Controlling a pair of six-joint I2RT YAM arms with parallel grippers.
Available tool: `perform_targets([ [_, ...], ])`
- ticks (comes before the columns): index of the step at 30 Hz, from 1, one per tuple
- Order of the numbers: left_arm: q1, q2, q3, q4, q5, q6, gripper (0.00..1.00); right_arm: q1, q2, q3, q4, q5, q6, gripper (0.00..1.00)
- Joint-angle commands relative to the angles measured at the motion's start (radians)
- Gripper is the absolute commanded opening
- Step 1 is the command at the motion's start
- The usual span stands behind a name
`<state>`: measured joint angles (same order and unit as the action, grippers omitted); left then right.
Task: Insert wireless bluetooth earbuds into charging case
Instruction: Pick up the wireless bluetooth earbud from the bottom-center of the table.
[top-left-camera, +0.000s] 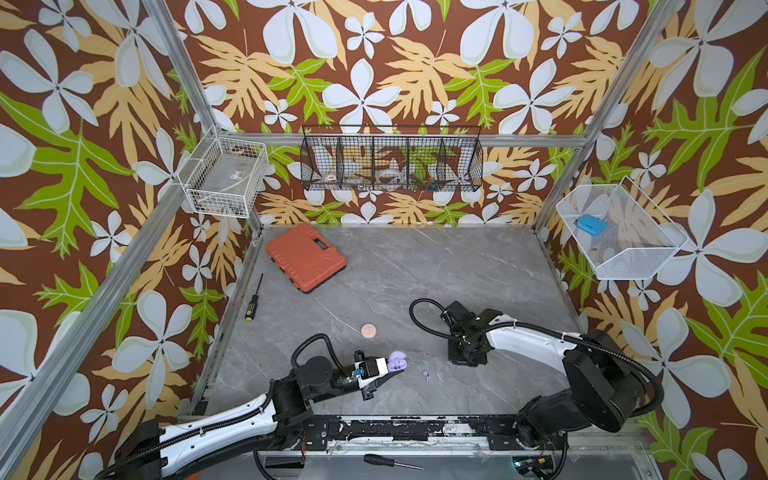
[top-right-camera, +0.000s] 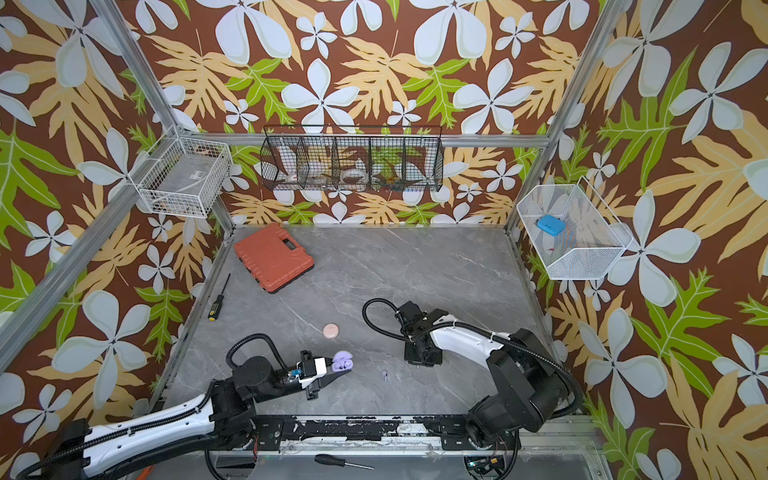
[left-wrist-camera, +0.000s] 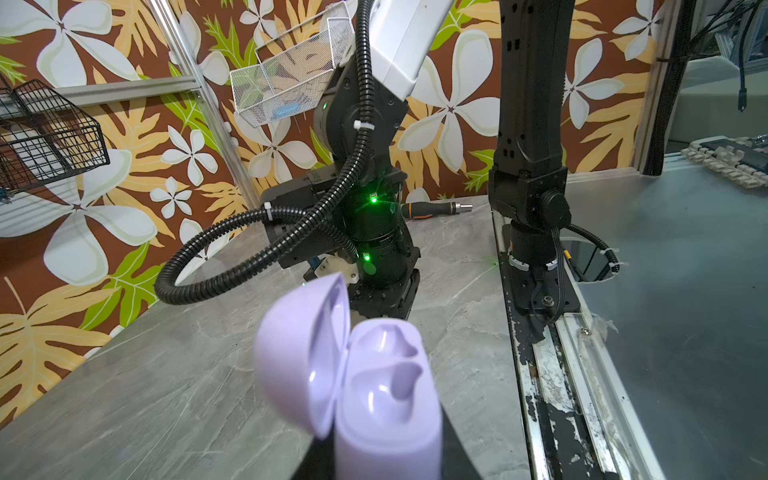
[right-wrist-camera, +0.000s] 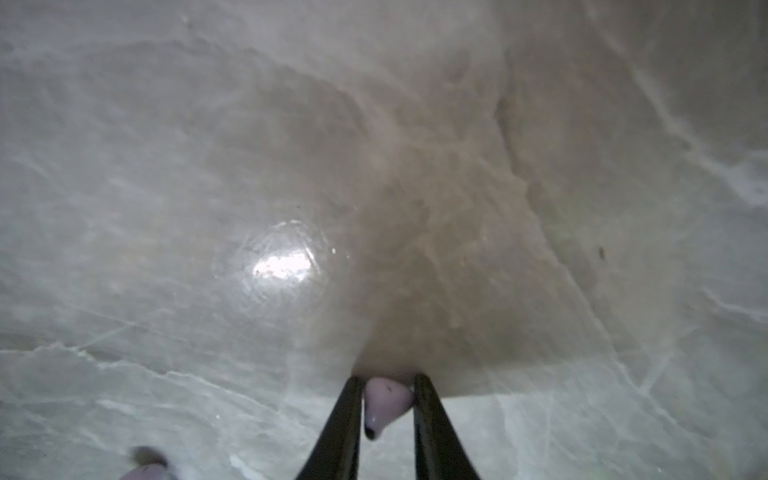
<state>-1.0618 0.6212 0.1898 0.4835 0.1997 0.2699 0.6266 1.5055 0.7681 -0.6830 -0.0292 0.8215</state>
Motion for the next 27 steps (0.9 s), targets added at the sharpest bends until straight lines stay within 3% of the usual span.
perform_targets([
  [1, 0.000, 0.001, 0.011, 0.010, 0.006, 0.003, 0.00, -0.001, 0.013, -0.010, 0.027, 0.024, -0.013, 0.24],
  [27, 0.000, 0.013, 0.013, 0.008, 0.014, 0.000, 0.00, -0.001, -0.021, -0.084, 0.105, -0.026, -0.033, 0.17],
])
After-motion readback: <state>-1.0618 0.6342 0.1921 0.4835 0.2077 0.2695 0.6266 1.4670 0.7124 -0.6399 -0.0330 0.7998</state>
